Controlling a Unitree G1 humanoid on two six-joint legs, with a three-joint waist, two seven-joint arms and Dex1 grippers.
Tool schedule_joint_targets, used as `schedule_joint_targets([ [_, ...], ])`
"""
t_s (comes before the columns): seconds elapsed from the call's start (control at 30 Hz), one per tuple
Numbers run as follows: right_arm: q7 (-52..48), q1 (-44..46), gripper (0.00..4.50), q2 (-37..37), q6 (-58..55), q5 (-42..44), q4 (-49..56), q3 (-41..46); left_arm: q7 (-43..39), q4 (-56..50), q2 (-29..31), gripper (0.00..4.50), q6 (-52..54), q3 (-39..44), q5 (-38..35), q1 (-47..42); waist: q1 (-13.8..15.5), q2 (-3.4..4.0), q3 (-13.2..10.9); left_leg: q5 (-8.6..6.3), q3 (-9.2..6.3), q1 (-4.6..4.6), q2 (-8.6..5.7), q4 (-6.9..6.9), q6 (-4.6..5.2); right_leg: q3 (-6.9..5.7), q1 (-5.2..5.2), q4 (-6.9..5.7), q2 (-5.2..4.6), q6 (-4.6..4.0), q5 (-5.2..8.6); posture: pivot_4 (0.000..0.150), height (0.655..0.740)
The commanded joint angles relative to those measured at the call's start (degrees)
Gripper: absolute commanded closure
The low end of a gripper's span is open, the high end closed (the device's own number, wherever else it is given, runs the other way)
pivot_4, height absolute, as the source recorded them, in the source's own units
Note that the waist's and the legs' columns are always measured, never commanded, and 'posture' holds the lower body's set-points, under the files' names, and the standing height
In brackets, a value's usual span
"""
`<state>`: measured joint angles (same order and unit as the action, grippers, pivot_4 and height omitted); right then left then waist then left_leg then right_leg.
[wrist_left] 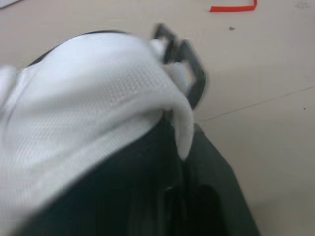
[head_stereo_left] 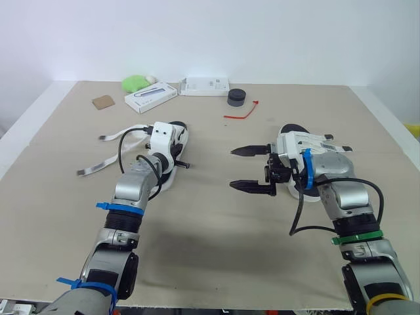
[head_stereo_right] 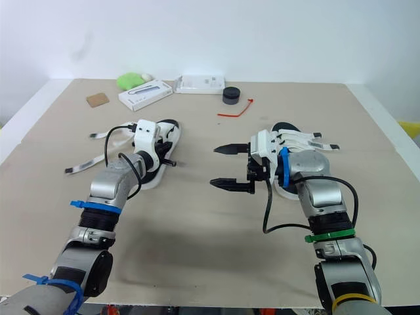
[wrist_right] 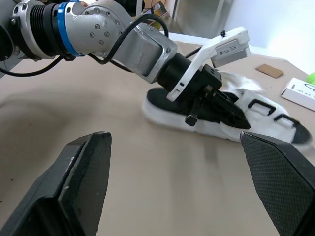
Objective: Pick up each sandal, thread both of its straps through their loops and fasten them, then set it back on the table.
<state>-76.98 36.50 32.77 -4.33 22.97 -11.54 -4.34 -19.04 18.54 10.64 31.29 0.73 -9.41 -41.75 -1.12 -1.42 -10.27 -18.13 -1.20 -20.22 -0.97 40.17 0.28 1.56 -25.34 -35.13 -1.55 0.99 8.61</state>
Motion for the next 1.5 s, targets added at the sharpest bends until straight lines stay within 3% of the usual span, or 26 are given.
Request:
schedule_joint_targets([
  [0.03,0.40,1.96,0.00,0.05,0.65,0.61,0.65,1.77,-12.51,-5.93,5.27,4.47,-8.49,-3.75,-0.33,1.68,-0.03,0.00,0.00,0.00,0.00,-0.01,0.01,0.00,0.00,0.00,-0.02,0.00,0.02,0.00,0.00,0.150,0.7400],
  [0.27,-0.70,3.05,0.00,0.57,-0.56,2.00,1.14,2.59,-42.05,-21.55,20.52,4.47,-23.50,-7.82,-5.90,14.68,-0.27,0.01,-0.01,-0.06,0.09,-0.09,0.15,-0.01,-0.11,0.01,-0.15,0.02,0.03,-0.09,0.04,0.150,0.7400],
  [0.47,-3.06,1.71,0.00,1.70,-1.23,2.99,2.21,2.43,-57.66,-20.74,30.75,4.47,-44.30,-13.21,-1.28,20.05,0.08,0.02,-0.01,-0.13,0.08,-0.10,0.21,-0.01,-0.14,-0.15,-0.14,0.05,0.04,-0.21,0.12,0.150,0.7400],
  [0.93,-1.83,-1.34,0.00,1.98,-3.47,3.06,6.71,2.88,-60.30,-15.52,27.36,4.47,-58.69,-17.99,0.51,17.69,0.04,0.02,-0.01,-0.16,0.10,-0.06,0.27,0.00,0.06,-0.16,-0.07,0.06,0.13,-0.20,0.13,0.150,0.7400],
  [1.07,-1.72,-1.43,0.00,2.24,-3.62,3.04,6.99,2.96,-59.46,-15.29,27.19,4.47,-56.76,-17.80,0.09,17.80,0.00,0.02,-0.01,-0.16,0.11,-0.03,0.29,0.00,0.06,-0.16,-0.06,0.04,0.16,-0.21,0.14,0.150,0.7400],
  [1.23,-1.47,-1.46,0.00,2.32,-3.84,2.99,7.41,2.79,-54.59,-17.89,25.48,4.47,-46.27,-16.10,-2.52,18.36,-0.04,0.02,-0.01,-0.15,0.11,-0.01,0.29,0.01,0.08,-0.15,-0.05,0.03,0.18,-0.20,0.14,0.150,0.7400],
  [1.5,-1.57,-1.38,0.00,2.19,-3.81,2.73,7.36,2.51,-53.12,-20.24,24.71,4.47,-43.23,-16.92,-1.77,18.16,-0.03,0.02,-0.01,-0.15,0.09,-0.01,0.32,0.04,0.08,-0.15,-0.05,0.02,0.24,-0.20,0.15,0.150,0.7400],
])
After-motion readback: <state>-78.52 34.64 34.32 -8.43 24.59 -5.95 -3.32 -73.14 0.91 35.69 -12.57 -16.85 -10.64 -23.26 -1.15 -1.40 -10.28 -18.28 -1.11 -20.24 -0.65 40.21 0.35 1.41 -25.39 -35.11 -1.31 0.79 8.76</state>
